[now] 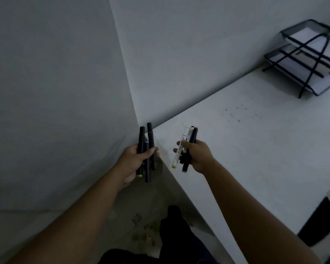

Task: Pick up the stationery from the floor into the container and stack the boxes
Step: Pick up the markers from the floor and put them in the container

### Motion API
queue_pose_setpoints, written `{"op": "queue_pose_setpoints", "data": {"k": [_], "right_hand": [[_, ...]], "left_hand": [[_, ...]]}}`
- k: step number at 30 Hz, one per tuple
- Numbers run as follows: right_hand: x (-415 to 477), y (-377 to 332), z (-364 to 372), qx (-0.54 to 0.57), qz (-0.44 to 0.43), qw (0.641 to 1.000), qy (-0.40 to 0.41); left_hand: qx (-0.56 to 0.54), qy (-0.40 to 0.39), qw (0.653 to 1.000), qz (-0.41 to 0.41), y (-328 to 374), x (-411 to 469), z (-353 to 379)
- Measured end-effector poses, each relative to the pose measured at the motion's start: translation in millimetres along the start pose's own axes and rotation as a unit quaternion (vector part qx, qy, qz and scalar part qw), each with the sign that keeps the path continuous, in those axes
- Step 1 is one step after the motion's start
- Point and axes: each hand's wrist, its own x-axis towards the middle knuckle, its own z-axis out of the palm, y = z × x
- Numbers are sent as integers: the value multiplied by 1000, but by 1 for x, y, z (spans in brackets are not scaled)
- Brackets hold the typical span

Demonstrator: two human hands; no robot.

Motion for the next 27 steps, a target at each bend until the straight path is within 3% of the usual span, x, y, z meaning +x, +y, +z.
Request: {"op": "queue_pose_setpoints", "data": {"k": [3,5,7,10,14,17,20,27], "right_hand": [[33,-29,-10,-192,-87,977,-20],[55,-47,-14,-340,-150,928,-34],[76,-61,-14,-499,-204,841,-52],[109,-70,-5,-653,-236,705,-145],[140,-69,16,-768,-204,546,-263],[152,-62,29,-808,-161,466,-322],[159,-55,32,-809,-143,458,-339],[166,-52,14,-758,-207,515,-342]], "left_hand": [[-11,20,1000,-15,4,22,15],[-17,32,999,-22,4,34,24],[-20,44,998,-27,3,42,29],[-32,67,996,-42,1,51,35],[-29,95,993,-58,-4,58,35],[-18,102,992,-67,-7,60,33],[-8,113,991,-71,-8,61,31],[16,117,991,-67,-10,62,32]]}}
